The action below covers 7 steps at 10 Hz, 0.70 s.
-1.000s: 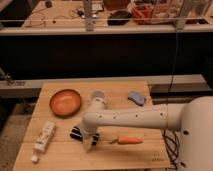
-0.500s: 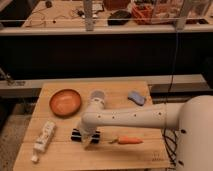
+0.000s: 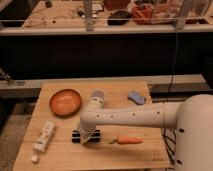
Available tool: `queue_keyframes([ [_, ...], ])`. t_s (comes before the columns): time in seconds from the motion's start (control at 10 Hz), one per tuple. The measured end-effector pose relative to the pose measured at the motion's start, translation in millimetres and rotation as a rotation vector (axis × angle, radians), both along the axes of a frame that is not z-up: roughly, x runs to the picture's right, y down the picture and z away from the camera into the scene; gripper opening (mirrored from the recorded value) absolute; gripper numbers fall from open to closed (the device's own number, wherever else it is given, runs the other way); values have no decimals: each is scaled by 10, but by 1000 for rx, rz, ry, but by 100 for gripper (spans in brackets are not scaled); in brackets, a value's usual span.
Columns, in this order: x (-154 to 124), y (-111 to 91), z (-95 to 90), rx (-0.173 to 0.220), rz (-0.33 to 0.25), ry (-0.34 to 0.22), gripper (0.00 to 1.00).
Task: Place the eraser in the ceramic cup
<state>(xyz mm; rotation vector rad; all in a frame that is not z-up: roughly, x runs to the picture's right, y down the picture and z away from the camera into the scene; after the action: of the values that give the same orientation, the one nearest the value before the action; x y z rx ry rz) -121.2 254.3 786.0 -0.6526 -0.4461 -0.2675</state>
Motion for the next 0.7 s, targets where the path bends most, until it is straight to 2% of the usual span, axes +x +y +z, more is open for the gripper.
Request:
queue_keyframes([
  [0.3,43,-221,-134,13,-8,3,0],
  [0.5,50,-240,-157,12,-9,6,2],
  [0.7,70,-203,-166,6,-9,7,14],
])
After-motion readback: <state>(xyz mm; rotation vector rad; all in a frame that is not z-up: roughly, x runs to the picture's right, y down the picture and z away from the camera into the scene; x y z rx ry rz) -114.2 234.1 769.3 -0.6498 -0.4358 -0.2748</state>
